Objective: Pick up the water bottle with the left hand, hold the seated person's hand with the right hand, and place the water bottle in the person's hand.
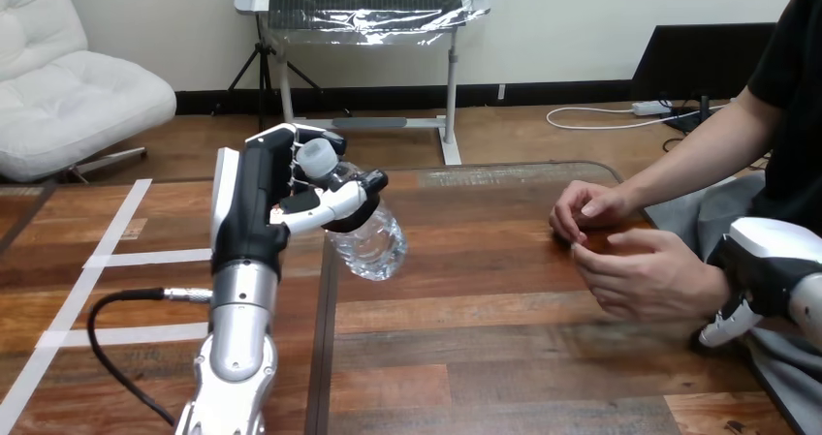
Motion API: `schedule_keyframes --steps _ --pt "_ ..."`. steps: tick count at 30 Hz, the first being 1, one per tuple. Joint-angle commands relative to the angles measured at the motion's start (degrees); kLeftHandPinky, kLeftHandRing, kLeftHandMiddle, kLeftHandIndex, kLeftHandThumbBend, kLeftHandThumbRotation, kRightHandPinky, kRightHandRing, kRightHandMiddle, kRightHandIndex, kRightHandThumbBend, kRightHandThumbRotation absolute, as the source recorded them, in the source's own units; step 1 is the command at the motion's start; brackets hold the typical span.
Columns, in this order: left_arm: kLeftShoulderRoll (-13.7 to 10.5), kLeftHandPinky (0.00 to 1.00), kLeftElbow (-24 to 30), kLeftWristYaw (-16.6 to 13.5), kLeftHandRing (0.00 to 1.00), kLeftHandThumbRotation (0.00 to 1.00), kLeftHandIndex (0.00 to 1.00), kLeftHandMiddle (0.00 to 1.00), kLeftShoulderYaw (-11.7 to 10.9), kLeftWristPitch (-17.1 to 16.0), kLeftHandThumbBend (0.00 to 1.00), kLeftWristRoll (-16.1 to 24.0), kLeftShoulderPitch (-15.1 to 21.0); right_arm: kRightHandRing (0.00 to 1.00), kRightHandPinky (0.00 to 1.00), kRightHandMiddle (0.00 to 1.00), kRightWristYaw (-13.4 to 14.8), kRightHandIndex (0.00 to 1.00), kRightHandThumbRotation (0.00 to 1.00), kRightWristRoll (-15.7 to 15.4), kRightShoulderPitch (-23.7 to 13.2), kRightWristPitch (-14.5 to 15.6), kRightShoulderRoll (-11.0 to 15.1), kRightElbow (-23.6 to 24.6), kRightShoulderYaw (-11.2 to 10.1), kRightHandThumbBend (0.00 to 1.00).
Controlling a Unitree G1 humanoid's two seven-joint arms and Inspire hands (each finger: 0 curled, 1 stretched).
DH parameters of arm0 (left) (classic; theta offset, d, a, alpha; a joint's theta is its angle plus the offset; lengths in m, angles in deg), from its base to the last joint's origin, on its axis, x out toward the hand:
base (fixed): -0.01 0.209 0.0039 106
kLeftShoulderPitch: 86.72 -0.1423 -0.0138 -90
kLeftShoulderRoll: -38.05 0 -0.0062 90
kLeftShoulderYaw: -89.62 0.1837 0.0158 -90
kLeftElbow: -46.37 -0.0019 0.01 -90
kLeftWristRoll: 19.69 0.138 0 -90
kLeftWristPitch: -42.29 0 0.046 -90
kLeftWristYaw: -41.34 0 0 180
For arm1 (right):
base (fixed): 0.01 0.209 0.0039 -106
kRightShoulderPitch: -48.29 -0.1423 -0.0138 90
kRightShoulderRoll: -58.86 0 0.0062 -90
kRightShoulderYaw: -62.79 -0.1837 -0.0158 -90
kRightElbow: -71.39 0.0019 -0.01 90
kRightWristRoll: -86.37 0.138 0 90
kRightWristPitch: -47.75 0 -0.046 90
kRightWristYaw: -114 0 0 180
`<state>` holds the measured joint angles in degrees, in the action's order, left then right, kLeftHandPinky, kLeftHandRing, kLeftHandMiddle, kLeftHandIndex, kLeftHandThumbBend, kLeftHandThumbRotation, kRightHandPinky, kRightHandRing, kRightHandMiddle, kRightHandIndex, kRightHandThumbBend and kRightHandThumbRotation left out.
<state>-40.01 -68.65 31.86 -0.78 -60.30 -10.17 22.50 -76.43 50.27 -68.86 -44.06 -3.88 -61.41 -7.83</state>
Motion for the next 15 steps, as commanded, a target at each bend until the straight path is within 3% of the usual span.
schedule_keyframes --steps 1,15 --pt "1.54 0.4 5.1 -0.02 0.43 0.0 0.49 0.45 1.34 0.36 0.67 0.28 6.85 0.2 0.11 0.3 0.22 0.35 0.0 0.74 0.32 -0.36 1.29 3.87 -1.68 0.69" --pt "4.14 0.42 5.75 0.36 0.43 0.0 0.49 0.45 3.37 1.69 0.66 0.8 8.99 0.2 0.12 0.3 -2.26 0.34 0.0 0.95 1.87 2.79 2.07 10.72 -3.73 0.67"
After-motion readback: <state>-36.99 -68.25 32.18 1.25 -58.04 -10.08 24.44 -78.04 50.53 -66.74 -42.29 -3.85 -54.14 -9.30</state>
